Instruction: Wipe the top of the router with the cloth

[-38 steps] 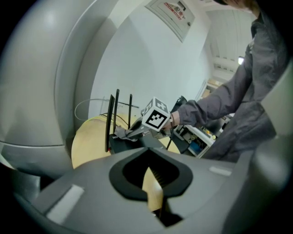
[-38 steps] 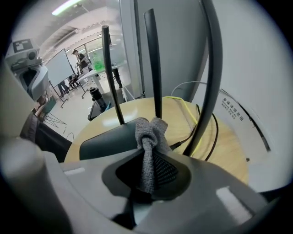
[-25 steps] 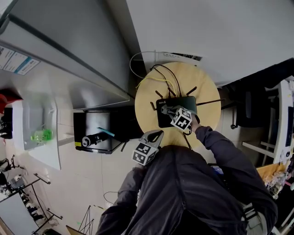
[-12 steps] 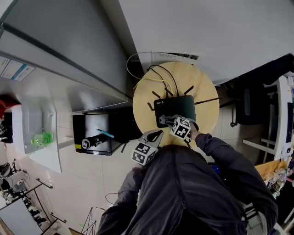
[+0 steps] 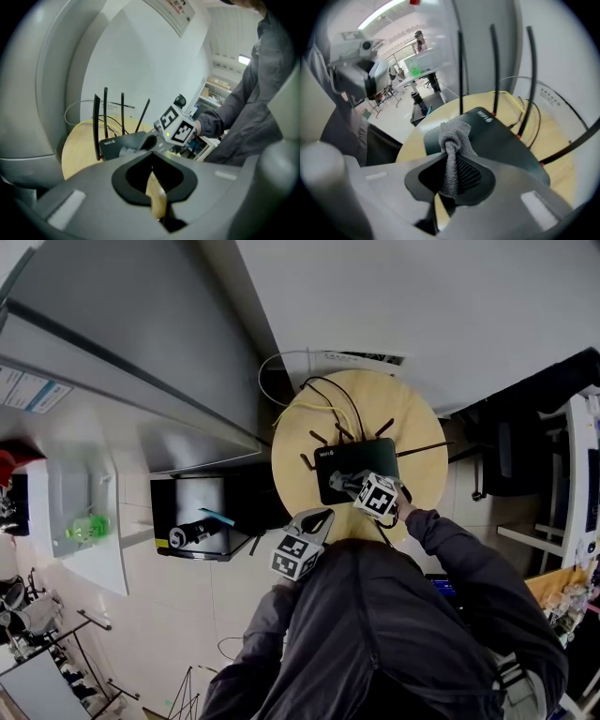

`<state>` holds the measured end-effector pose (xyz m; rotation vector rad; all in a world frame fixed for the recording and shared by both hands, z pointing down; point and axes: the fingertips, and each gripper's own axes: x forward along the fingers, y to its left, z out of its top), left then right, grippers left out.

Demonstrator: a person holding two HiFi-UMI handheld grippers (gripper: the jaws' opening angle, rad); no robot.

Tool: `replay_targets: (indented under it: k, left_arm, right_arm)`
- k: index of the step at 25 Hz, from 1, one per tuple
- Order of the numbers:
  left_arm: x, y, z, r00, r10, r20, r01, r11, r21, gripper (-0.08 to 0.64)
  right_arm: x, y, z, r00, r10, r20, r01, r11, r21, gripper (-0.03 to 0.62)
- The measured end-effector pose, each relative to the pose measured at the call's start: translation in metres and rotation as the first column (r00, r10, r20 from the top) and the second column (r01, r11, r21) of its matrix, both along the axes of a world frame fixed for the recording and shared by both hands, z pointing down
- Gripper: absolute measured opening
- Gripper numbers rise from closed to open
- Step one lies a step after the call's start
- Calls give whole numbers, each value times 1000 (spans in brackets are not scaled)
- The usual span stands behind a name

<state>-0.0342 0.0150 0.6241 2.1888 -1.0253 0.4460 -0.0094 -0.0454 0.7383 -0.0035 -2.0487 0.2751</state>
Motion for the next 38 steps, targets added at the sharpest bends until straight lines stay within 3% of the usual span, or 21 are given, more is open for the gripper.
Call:
replay_targets:
  k: [3, 7, 11, 22, 38]
  left_arm:
    - [-2, 1, -1, 1000, -8, 5, 8, 1000, -2, 0]
    - [-2, 6, -1, 1000, -9, 14, 9, 1000, -11, 0]
    - [-5, 9, -1, 999, -28, 19, 28, 1000, -15, 0]
    - [-1, 5, 1, 1000, -19, 21, 20, 1000, -23, 0]
    - [13, -3, 4, 999, 34, 14, -33, 999, -28, 0]
  right_arm:
    - [14, -51, -4, 995, 96, -1, -96, 995, 31, 40]
    - [29, -104, -3, 996, 57, -64, -47, 988, 147, 40]
    - [35, -123, 7, 994, 67, -86, -53, 987, 155, 40]
    - [33, -120, 9, 996, 45, -71, -30, 980, 198, 38]
    - [52, -60, 10, 998, 32, -58, -24, 989, 144, 38]
